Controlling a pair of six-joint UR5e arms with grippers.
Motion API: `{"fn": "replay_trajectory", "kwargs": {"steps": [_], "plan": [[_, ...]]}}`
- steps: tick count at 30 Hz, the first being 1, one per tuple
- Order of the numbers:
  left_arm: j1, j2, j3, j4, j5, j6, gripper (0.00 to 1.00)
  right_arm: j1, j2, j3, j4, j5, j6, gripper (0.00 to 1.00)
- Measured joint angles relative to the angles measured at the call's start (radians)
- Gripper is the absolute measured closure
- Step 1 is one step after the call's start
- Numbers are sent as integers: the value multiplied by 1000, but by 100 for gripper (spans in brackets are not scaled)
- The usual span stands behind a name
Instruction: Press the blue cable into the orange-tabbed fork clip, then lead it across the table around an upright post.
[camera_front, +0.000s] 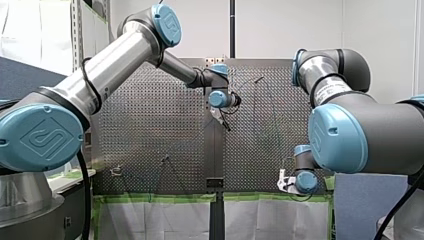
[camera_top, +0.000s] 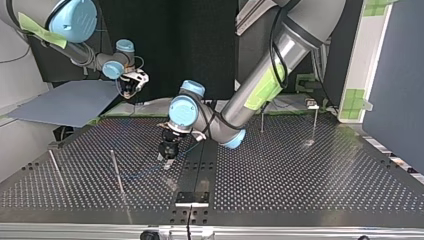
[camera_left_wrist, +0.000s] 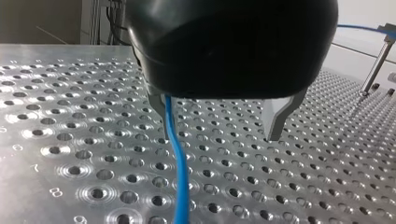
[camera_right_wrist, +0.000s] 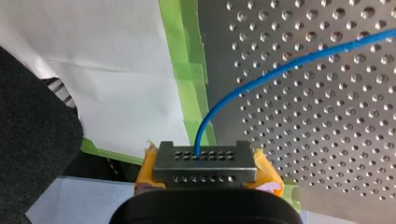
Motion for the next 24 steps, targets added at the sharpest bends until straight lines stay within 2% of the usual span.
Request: {"fn": "replay_trajectory", "kwargs": {"steps": [8, 12, 18, 24], "plan": [[1, 0, 0, -4, 0, 0, 11, -10, 5, -2, -18, 0, 0, 100], [2, 0, 0, -6, -1, 0, 11, -13, 26, -20, -34, -2, 3, 100], [2, 1, 0, -8, -1, 0, 11, -17, 68, -66, -9, -4, 2, 100], [5, 0, 0, -20, -1, 5, 11, -20, 77, -87, 2, -2, 2, 100]]}}
